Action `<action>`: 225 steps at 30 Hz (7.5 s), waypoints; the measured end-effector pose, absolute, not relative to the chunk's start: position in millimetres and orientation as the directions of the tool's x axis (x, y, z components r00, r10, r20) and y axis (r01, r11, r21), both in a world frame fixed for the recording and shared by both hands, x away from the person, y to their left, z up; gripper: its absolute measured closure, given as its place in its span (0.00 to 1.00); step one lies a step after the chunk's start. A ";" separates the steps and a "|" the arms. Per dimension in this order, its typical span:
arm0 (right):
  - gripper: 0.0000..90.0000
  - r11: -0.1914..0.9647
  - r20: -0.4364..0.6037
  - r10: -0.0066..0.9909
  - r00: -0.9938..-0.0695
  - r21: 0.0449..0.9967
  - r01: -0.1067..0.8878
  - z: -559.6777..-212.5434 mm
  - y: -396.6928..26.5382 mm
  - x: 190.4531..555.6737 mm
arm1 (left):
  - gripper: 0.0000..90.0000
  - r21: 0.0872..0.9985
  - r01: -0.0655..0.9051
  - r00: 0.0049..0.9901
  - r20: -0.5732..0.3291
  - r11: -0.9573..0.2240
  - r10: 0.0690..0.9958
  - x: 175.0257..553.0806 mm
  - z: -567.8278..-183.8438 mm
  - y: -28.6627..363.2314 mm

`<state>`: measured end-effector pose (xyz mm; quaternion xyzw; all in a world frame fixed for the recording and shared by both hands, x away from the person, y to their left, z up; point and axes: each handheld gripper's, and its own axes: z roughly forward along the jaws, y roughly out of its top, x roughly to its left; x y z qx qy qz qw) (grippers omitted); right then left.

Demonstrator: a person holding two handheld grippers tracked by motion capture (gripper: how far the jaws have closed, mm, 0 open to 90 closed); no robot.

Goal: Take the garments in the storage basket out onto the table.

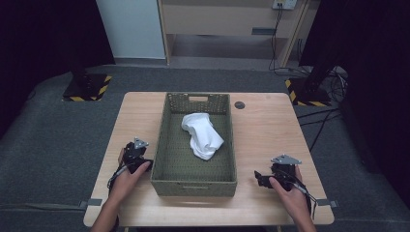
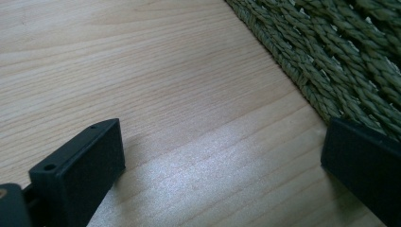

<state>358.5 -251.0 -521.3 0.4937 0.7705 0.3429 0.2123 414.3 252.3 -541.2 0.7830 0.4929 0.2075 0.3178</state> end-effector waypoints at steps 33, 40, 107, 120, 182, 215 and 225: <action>0.03 0.336 -0.044 0.862 -0.505 0.795 0.505 -402.7 -217.1 355.9 | 0.00 0.702 0.639 0.429 0.012 -0.313 0.903 414.3 -541.2 252.4; 0.04 0.372 -0.072 0.844 -0.532 0.793 0.482 -378.0 -193.6 375.5 | 0.00 0.702 0.640 0.428 0.012 -0.312 0.904 414.3 -541.2 252.3; 0.03 0.493 -0.012 0.758 -0.652 0.666 0.560 -399.0 -39.7 512.4 | 0.00 0.703 0.640 0.425 0.012 -0.310 0.905 414.5 -541.3 251.9; 0.03 0.477 0.014 0.772 -0.635 0.647 0.595 -422.4 -32.1 519.6 | 0.00 0.703 0.641 0.424 0.011 -0.308 0.905 414.4 -541.3 251.8; 0.03 0.437 0.057 0.829 -0.556 0.555 0.708 -501.7 -7.9 560.9 | 0.00 0.701 0.640 0.428 0.014 -0.314 0.904 414.5 -541.1 252.2; 0.03 0.432 0.061 0.839 -0.541 0.531 0.729 -515.0 -4.1 566.8 | 0.00 0.701 0.640 0.430 0.013 -0.315 0.903 414.7 -541.1 252.3; 0.11 0.451 0.038 0.833 -0.552 0.531 0.717 -514.9 -4.8 566.9 | 0.00 0.701 0.640 0.431 0.013 -0.316 0.902 414.7 -541.1 252.3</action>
